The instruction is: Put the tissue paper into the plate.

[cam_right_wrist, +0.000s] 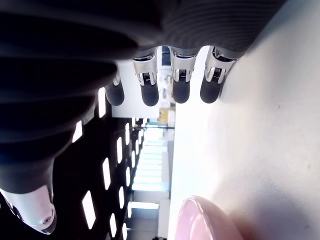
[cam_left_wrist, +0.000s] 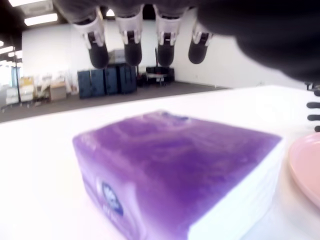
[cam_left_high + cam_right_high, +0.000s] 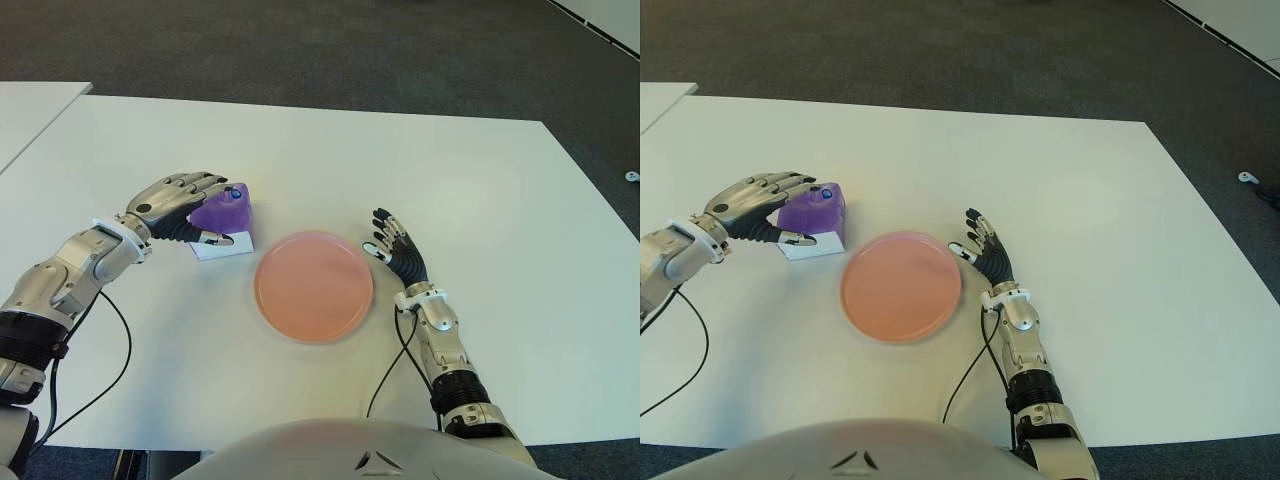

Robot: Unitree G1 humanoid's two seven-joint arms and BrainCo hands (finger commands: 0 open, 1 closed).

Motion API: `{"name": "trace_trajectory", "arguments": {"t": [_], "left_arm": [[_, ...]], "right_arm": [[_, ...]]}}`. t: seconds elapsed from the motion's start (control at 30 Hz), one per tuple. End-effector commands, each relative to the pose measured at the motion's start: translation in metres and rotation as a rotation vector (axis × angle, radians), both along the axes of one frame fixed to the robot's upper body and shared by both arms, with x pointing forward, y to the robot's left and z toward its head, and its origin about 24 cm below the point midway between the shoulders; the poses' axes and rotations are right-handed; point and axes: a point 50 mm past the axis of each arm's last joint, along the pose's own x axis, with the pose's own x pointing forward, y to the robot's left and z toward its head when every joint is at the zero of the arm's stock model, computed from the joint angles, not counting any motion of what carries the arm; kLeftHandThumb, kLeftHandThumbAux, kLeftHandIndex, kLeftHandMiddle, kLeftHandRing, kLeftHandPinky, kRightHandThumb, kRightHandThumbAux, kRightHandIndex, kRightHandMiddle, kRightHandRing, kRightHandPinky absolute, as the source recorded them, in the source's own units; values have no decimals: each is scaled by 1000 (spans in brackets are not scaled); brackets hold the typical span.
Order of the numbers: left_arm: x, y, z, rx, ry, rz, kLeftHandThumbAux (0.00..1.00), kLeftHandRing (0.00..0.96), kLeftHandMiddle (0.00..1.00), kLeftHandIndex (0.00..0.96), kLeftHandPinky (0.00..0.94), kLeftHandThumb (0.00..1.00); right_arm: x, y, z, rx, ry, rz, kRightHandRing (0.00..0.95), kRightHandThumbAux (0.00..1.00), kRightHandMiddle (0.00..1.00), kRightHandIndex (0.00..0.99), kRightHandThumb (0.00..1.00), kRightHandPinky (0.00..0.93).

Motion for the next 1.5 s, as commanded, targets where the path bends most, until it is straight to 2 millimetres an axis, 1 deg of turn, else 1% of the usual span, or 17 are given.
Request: {"name": "trace_trajectory", "arguments": {"t": [0.03, 0.27, 0.67, 0.9, 1.13, 1.5], "left_arm": [[0, 3, 0, 35, 103, 22, 120, 0, 0, 0, 0, 259], [5, 6, -7, 58, 130, 53, 80, 0, 0, 0, 0, 307], [12, 10, -12, 73, 75, 82, 72, 0, 0, 0, 0, 357], [15, 11, -15, 85, 33, 76, 69, 0, 0, 0, 0, 351], [16, 13, -17, 101, -21, 65, 65, 0, 0, 0, 0, 319], [19, 14, -13, 98, -166, 37, 63, 0, 0, 0, 0, 294]], "right_arm": [[-67, -4, -82, -19, 469, -12, 0, 640, 0, 0, 22, 0], [-67, -3, -81, -17, 469, -3, 0, 647, 0, 0, 8, 0], [-66, -3, -82, -11, 480, -3, 0, 652, 0, 0, 2, 0], [-67, -3, -82, -9, 481, -5, 0, 654, 0, 0, 6, 0], [-68, -2, -82, -5, 482, 7, 0, 659, 0, 0, 1, 0], [-69, -2, -83, -1, 488, 25, 0, 664, 0, 0, 0, 0]]}}
